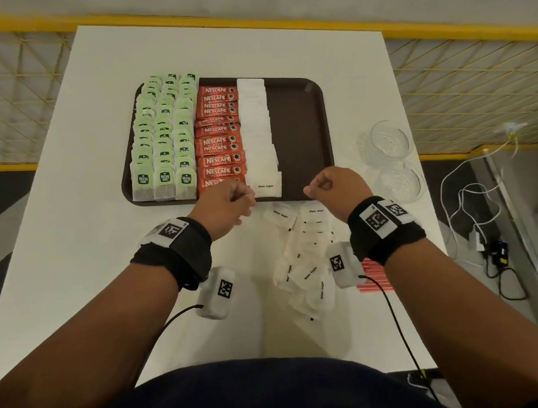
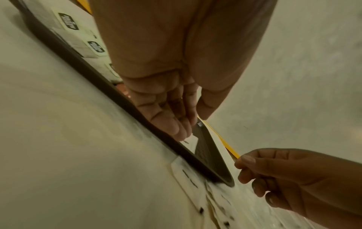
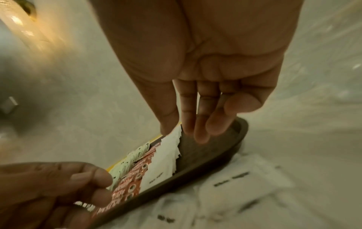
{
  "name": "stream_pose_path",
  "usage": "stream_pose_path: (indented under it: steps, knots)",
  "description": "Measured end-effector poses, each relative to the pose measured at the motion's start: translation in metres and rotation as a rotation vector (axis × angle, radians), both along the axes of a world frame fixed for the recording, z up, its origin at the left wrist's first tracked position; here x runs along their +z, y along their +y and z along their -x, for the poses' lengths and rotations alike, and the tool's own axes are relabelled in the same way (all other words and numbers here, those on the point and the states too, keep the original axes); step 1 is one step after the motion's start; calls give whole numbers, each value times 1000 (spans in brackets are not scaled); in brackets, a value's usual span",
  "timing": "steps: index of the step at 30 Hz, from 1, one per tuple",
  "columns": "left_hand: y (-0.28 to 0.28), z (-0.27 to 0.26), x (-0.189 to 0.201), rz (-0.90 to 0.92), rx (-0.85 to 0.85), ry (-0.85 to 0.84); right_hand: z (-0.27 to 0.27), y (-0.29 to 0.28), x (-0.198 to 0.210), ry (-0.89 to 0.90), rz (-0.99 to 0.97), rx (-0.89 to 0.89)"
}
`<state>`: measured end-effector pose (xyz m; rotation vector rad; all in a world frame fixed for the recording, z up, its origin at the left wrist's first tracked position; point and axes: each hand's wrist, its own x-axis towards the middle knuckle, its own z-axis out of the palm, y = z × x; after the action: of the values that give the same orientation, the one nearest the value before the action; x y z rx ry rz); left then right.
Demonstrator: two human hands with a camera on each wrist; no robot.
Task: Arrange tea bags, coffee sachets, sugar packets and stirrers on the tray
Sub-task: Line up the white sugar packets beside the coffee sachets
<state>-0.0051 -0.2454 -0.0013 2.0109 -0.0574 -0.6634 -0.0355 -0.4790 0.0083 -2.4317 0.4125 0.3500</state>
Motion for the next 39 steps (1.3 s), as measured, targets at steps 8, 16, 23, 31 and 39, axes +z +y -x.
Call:
stream_pose_path:
  steps: [8,16,23,31,39]
  knots:
    - [-46,46,-4,-423,-349,57,69,-40,0,263,226,240]
    - [-89,65,-23,-561,-312,-41,81,-27,-12,228,247,194]
    - [-105,72,-16,-626,-219,-15,50,-13,-22,173,124,147]
    - [-101,71,-26,-599,-229,-17,42,-9,-22,108,262,257]
    - [-94,70,-29,-508,-228,9,40,-8,-26,135,109,286]
